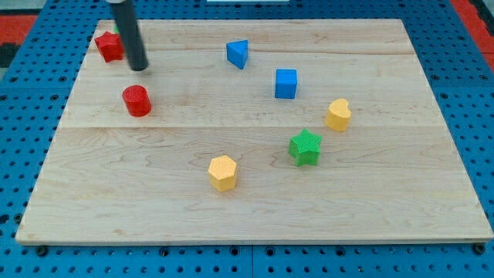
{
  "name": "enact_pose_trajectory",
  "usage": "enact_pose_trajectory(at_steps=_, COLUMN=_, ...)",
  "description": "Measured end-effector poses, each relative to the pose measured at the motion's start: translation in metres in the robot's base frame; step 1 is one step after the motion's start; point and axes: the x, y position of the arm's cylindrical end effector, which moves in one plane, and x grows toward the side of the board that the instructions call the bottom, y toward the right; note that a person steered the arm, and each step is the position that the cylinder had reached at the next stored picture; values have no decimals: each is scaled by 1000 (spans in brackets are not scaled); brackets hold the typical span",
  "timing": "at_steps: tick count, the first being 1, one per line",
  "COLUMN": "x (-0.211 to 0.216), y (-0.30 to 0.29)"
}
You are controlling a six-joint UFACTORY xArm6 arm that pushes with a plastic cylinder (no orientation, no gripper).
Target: Keep the red star in between the red circle and the yellow hexagon
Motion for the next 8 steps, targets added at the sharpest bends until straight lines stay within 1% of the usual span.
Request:
enact_pose_trajectory(at_steps=1, x=7, y=-53)
enact_pose_trajectory(at_steps=2, x=-32, y=-82)
enact_pose_trajectory(at_steps=3, x=-71, y=-80)
enact_pose_trajectory(at_steps=4, x=-50, y=-31)
enact_pose_trajectory(at_steps=5, x=-10, y=0)
enact_pose_trajectory(at_steps=6, x=1, y=38)
enact_pose_trajectory(at_steps=7, x=33, y=85)
enact_pose_trajectory(at_steps=8, x=58, y=91)
